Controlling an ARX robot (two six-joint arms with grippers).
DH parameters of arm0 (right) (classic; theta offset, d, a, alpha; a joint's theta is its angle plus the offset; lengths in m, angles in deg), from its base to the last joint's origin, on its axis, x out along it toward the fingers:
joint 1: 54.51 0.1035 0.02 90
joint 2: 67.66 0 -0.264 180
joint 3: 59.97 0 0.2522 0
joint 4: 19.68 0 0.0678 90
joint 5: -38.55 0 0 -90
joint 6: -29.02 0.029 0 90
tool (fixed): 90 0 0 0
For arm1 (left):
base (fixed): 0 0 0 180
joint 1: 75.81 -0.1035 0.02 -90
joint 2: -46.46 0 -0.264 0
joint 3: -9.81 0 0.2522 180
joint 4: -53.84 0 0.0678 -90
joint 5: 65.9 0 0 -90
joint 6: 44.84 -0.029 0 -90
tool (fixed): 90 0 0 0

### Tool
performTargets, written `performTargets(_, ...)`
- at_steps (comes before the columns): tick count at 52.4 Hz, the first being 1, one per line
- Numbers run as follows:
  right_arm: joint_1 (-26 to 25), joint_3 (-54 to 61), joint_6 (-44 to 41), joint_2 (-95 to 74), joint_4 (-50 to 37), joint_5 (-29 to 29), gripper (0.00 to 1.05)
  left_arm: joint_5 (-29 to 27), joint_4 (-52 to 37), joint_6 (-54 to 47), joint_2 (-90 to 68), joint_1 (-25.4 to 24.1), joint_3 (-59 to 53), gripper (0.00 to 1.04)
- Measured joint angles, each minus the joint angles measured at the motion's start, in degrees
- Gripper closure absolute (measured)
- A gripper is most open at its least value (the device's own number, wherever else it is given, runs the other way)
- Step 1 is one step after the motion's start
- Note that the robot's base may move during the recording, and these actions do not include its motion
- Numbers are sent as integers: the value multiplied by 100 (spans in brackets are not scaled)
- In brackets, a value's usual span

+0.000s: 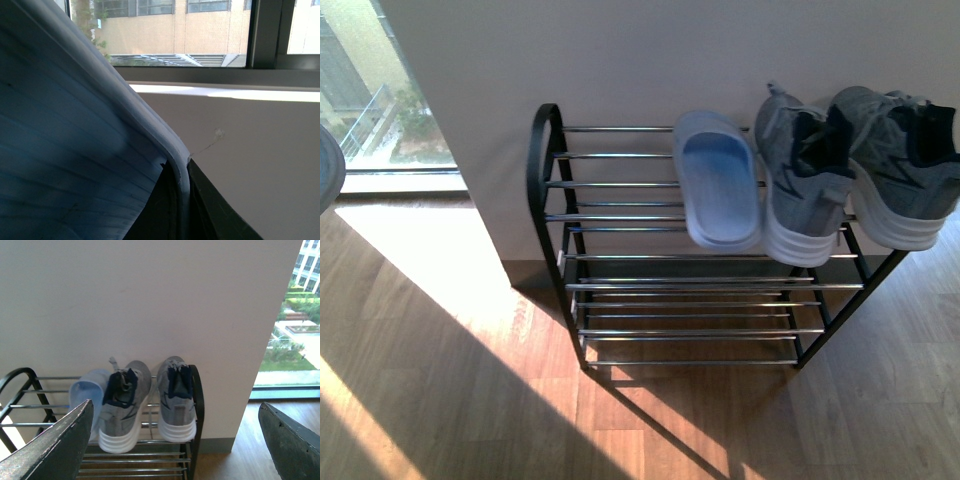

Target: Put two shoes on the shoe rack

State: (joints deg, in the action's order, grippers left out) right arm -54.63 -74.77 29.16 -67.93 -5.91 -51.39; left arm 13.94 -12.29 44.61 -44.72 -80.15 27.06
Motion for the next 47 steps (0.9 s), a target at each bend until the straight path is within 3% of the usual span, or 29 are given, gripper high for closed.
performTargets(18,9,0,2,0,2,-42,9,131,35,-94,46,70,2,103)
performTargets(24,9,0,2,0,2,-26,9,87,1952,-1902,516,284,507,103)
performTargets(31,11,0,2,0,2,-24,9,350,2656,-3121,-151,564,1292,103)
performTargets(40,11,0,2,0,2,-13,9,796,2848,-2691,-1917,855,2909,103)
performTargets(47,11,0,2,0,2,-11,9,765,3112,-2090,-2321,1088,3893,103)
